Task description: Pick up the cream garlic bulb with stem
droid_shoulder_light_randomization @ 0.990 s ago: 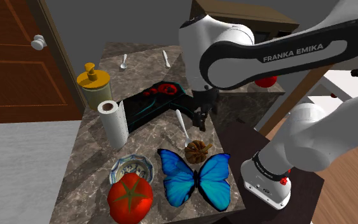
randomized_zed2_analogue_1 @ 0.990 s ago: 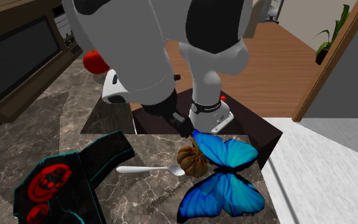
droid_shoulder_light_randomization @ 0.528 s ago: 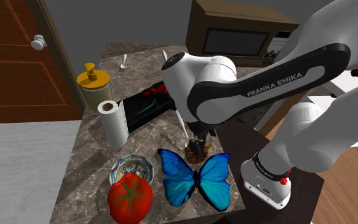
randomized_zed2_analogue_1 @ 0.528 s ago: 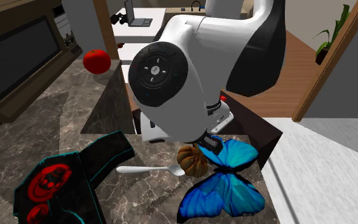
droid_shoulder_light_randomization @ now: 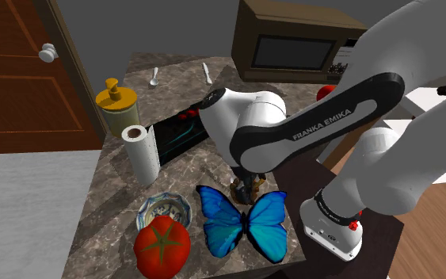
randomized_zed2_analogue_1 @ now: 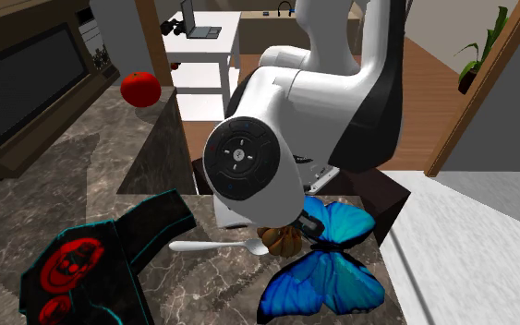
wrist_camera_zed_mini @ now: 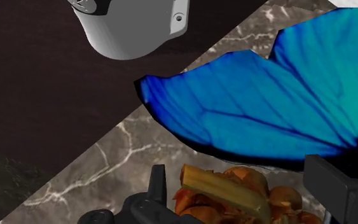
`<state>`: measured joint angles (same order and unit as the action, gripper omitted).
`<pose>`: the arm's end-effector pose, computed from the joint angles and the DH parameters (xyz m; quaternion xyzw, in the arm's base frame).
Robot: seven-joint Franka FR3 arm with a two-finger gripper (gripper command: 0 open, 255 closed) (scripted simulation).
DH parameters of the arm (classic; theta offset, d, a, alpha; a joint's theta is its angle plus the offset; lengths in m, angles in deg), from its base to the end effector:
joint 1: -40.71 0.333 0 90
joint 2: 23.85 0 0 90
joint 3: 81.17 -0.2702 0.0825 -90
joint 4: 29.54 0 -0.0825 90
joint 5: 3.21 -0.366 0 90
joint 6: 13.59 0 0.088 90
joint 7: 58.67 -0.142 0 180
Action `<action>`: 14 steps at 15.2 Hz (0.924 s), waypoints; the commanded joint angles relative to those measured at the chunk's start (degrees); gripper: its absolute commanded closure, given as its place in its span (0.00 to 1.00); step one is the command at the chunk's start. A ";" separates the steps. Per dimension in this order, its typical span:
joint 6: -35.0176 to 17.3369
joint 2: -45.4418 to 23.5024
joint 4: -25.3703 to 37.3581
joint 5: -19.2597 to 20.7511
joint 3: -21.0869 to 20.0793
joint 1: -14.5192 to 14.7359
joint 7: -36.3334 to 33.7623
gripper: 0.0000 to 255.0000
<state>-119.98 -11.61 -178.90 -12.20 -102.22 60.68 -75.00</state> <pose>0.2486 0.2256 0.2307 0.9507 0.1511 -0.2507 0.1020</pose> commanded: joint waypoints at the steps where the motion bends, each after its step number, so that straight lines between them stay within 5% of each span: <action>1: -0.80 -0.54 -0.25 0.09 -0.06 -0.04 -0.05 0.00; 2: -0.78 -0.40 -0.37 0.04 -0.05 -0.02 -0.02 1.00; 14: 2.01 1.47 0.60 -0.18 0.21 0.04 0.22 1.00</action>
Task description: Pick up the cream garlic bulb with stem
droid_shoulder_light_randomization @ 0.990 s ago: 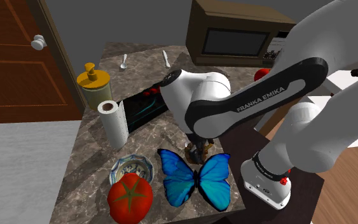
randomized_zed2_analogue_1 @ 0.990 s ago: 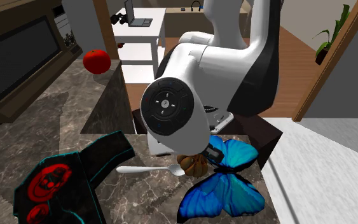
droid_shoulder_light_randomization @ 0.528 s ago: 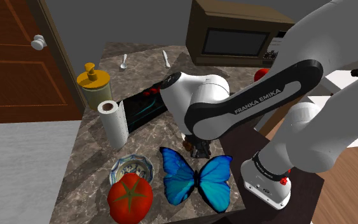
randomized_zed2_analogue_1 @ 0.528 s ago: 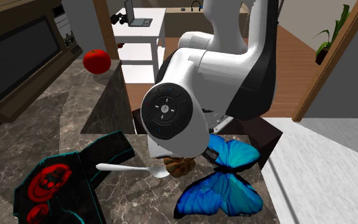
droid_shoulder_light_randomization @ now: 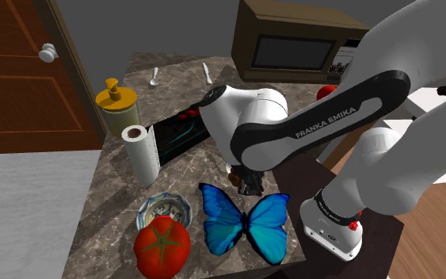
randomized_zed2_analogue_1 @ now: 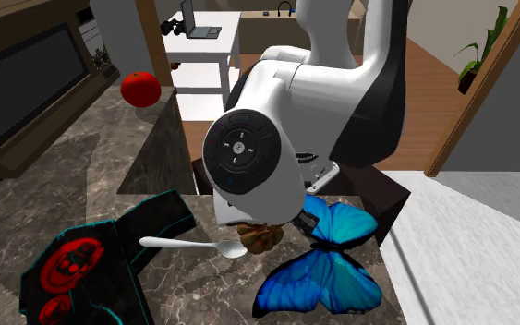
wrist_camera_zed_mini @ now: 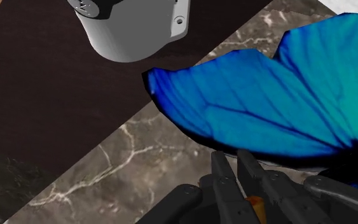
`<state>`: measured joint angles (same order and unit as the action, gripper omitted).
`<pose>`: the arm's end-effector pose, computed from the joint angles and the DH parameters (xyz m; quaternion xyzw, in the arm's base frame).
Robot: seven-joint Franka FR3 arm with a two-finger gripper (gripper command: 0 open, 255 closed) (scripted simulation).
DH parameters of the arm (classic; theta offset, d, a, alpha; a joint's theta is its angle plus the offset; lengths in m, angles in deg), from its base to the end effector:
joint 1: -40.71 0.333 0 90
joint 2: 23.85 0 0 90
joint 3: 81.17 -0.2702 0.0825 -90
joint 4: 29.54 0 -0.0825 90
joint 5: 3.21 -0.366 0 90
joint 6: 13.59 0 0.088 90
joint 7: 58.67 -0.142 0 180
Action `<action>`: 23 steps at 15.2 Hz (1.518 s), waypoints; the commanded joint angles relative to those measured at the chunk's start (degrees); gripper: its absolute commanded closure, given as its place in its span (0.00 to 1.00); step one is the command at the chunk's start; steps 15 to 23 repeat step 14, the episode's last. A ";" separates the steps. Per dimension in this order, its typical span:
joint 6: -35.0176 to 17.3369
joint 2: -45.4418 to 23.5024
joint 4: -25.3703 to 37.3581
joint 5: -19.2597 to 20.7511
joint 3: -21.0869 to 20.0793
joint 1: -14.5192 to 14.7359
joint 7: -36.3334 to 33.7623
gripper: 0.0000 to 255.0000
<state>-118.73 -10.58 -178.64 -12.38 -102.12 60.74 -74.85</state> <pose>0.2484 0.2256 0.2377 0.9508 0.1512 -0.2506 0.1020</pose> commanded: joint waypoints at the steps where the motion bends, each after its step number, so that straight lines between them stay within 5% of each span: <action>1: 1.70 1.07 0.65 -0.07 0.20 0.01 0.16 1.00; 12: 11.64 6.87 4.90 -0.39 1.39 0.18 0.73 1.00; 23: 11.77 6.94 4.97 -0.39 1.41 0.19 0.74 1.00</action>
